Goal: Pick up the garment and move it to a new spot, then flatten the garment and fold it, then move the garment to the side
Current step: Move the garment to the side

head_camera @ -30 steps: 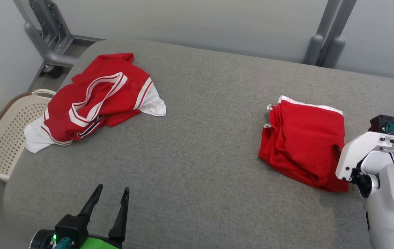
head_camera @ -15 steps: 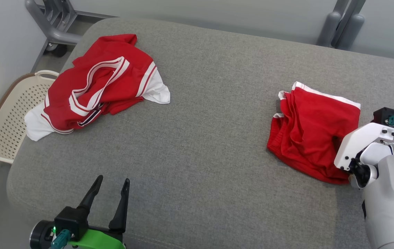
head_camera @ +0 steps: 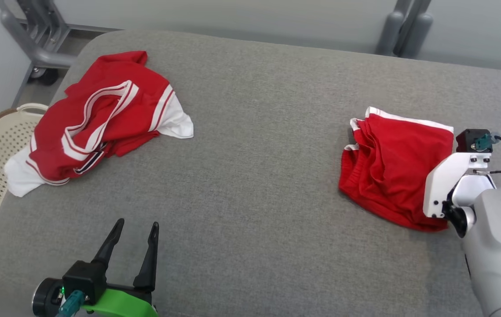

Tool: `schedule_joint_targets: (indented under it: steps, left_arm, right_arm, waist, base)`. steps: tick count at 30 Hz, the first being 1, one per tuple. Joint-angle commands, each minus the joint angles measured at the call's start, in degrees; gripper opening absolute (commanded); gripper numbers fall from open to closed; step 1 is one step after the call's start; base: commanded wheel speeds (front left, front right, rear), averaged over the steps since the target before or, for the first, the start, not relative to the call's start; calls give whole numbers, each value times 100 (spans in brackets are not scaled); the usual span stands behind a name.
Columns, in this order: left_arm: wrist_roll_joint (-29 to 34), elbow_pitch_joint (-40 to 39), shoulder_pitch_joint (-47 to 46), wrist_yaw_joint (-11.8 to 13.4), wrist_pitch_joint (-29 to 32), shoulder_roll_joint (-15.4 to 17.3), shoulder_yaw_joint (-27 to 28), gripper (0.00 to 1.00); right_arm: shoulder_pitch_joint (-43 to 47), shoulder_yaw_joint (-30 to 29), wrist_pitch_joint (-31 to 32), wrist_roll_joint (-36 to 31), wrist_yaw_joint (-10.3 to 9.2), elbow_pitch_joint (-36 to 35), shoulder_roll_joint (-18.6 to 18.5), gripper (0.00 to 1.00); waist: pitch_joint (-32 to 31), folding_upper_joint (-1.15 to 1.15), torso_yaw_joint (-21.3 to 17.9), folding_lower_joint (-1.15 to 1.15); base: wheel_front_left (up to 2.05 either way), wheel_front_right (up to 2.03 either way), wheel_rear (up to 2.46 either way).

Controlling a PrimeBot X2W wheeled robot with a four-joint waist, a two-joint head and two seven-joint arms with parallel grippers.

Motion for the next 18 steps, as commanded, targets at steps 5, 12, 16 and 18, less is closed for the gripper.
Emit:
schedule_joint_targets:
  steps: [5,12,16,18]
  left_arm:
    - [21,-111,-156,15,-42,1,35,100]
    - [158,-259,-318,4,-75,-5,40,100]
    - [250,-427,-440,-16,-75,41,64,100]
    - [288,-521,-470,-17,-77,85,88,100]
  right_arm:
    - [55,667,67,-11,-14,-145,-537,0]
    - [127,1377,39,243,-14,-441,-1387,0]
    - [156,1742,-99,157,-13,-594,-1955,0]
    - [123,1929,-197,96,-13,-634,-2254,0]
  waist:
    - [95,0,-654,0]
    - [371,0,-1149,0]
    - [586,0,-1261,0]
    - [687,0,-1297,0]
  base:
    - [0,0,0]
    - [0,0,0]
    - [0,0,0]
    - [0,0,0]
